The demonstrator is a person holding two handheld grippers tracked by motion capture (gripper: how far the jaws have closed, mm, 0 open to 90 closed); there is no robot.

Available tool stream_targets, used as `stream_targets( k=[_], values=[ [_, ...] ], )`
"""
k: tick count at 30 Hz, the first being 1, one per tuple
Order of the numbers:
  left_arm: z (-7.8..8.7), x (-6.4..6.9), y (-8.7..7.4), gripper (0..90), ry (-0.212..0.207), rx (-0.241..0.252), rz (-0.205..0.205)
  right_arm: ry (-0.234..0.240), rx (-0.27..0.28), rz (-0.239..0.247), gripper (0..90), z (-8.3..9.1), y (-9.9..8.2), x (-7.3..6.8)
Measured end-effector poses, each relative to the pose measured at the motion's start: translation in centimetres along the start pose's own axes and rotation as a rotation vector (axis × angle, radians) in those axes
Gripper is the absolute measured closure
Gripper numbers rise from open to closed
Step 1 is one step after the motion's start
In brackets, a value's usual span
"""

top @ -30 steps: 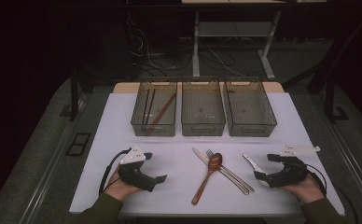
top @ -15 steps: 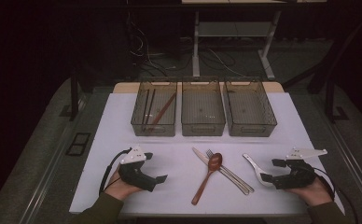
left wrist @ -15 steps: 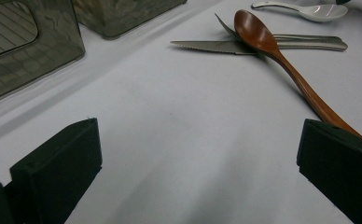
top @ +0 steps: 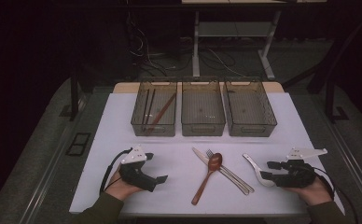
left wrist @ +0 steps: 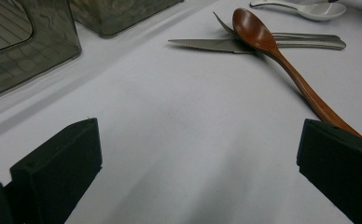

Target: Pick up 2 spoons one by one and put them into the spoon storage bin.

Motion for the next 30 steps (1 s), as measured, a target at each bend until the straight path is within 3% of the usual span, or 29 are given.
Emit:
stream_targets(
  k=[18,25,30],
  values=[
    [-0.1,0.2,-0.1,0.0,-0.008,-0.009,-0.012,0.017,-0.081,-0.01,49.3,-0.8,-0.8,0.0],
    [-0.2,0.2,-0.1,0.0,-0.007,-0.011,-0.013,0.027,-0.117,0.015,52.0,-1.3,-1.1,-0.2],
    [-0.2,0.3,-0.2,0.0,-0.009,-0.015,-0.017,0.005,-0.15,0.048,55.2,-1.5,-1.2,-0.4]
  ],
)
Point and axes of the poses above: each handheld gripper's, and its own axes: z roughly backward along the jaws, y roughly out of its top, x roughly to its right, the point moved 7 cm from there along -z, roughly forward along the jaws, and after that the axes turned 15 degrees about y, right-handed, at the moved point
